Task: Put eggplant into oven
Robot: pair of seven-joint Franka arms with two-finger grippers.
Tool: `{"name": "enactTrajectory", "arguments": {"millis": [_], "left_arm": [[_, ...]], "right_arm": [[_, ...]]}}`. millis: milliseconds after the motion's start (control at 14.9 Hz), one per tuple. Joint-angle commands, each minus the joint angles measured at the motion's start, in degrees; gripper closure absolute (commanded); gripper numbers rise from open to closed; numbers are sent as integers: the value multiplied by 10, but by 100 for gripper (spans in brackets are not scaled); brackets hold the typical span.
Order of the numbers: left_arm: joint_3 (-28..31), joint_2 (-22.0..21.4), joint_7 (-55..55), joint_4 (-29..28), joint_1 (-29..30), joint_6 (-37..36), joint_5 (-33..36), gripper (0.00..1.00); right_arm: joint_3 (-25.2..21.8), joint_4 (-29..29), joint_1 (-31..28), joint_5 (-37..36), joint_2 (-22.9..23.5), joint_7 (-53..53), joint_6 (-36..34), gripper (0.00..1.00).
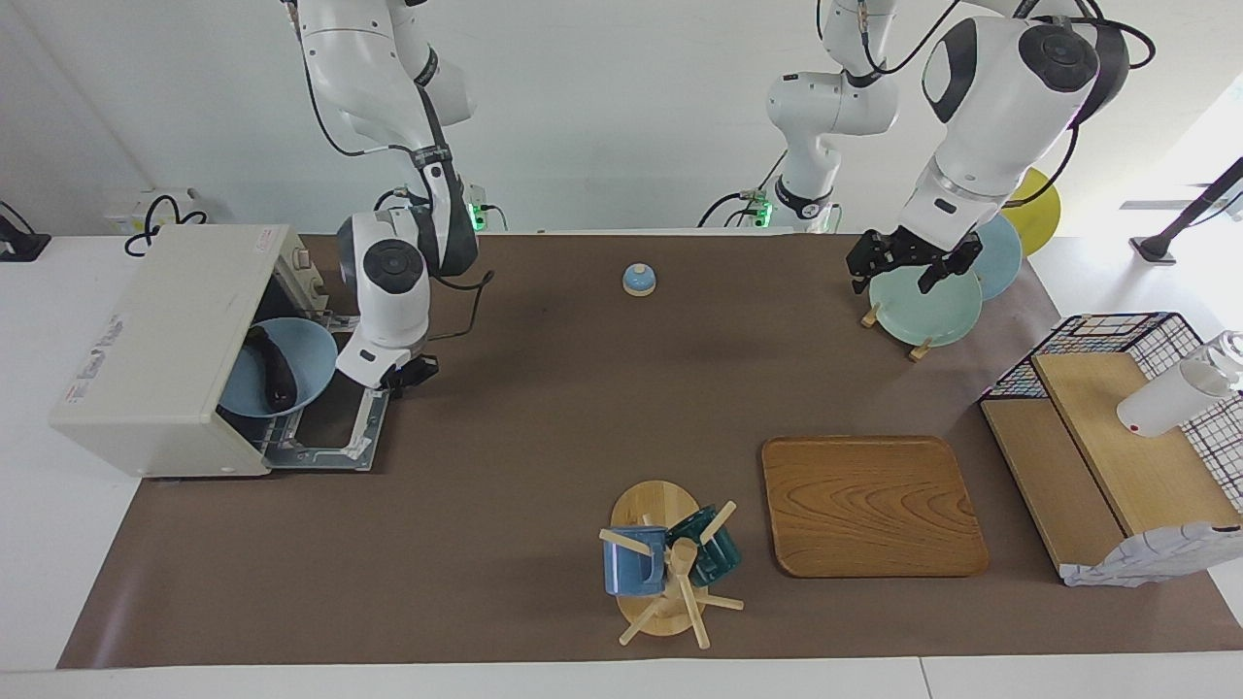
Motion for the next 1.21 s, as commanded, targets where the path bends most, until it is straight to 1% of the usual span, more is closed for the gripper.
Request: {"name": "enactTrajectory", "arguments": {"millis": [0,134,268,403,604,805,872,940,1007,1074,1141], "left_arm": [[-1,-4,5,6,6,-8,-9,0],[-1,-4,5,6,6,-8,-9,0],[-1,-4,5,6,6,-8,-9,0],[-1,-4,5,6,6,-8,-9,0],[-1,-4,5,6,6,-8,-9,0],[-1,-4,5,6,6,-8,-9,0],[-1,-4,5,6,6,-8,-9,0],[-1,-4,5,6,6,-8,-9,0],[-1,-4,5,6,6,-8,-9,0],[-1,-4,5,6,6,-8,-9,0],[-1,-4,5,6,6,-8,-9,0]], "right_arm": [[-4,52,-13,-53,-9,-28,-75,100],[-5,101,-30,-47,-18,-98,-127,100],[-4,141,-56,-43,-26,-136,-177,100],[-5,147,-79,-17,-47,-165,-190,100],[-5,147,-106,-3,-69,-197,-210,100],[-4,149,-106,5,-98,-201,-240,100],[-2,162,-102,5,-104,-201,-256,100],[1,185,-100,6,-104,-201,-277,100],[9,219,-96,32,-99,-200,-298,100],[9,261,-96,82,-89,-197,-315,100],[9,291,-96,113,-76,-196,-336,100]]}}
